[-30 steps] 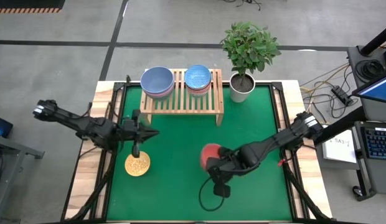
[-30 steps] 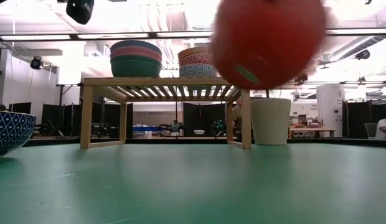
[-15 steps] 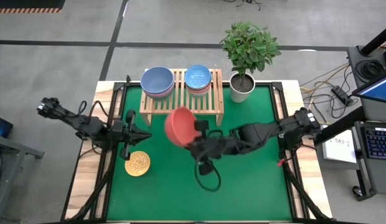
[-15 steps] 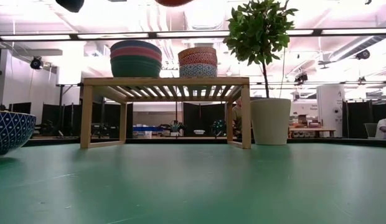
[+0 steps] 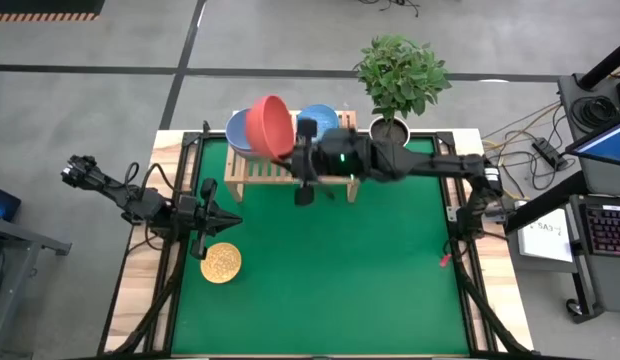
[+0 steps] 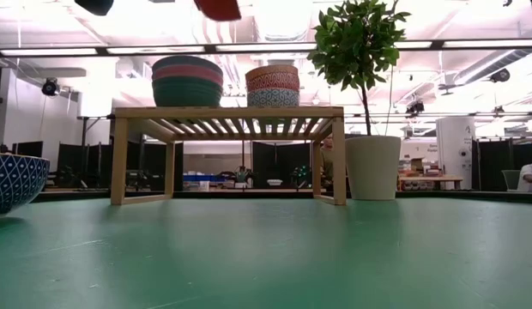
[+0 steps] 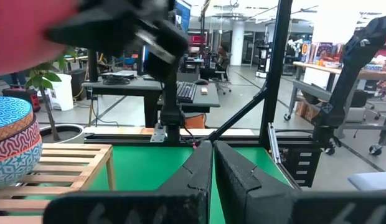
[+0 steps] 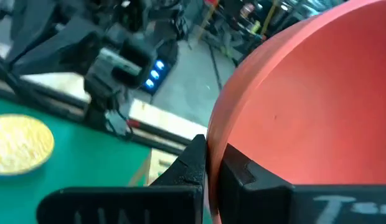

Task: Place and stack bowls onto a shelf
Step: Stack the big orange bowl on top of the big grey bowl on the shelf

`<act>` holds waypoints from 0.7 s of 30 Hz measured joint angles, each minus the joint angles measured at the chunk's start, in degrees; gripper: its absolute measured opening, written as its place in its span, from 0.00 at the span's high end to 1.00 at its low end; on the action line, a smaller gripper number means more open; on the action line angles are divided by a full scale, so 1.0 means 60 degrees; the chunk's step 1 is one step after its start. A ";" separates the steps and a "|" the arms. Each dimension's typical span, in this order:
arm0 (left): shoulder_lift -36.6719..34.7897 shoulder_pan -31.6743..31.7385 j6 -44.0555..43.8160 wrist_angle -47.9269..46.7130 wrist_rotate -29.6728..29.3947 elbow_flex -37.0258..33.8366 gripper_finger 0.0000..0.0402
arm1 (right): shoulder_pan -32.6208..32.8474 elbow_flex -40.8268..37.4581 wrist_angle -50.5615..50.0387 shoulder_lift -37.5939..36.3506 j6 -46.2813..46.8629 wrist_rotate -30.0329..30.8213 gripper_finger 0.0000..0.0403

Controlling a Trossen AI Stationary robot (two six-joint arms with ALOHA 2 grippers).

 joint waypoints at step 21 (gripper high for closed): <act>-0.0003 0.0004 0.0037 -0.0066 -0.0017 0.0000 1.00 | -0.2304 -0.0014 0.1432 0.1388 0.1187 -0.2321 0.98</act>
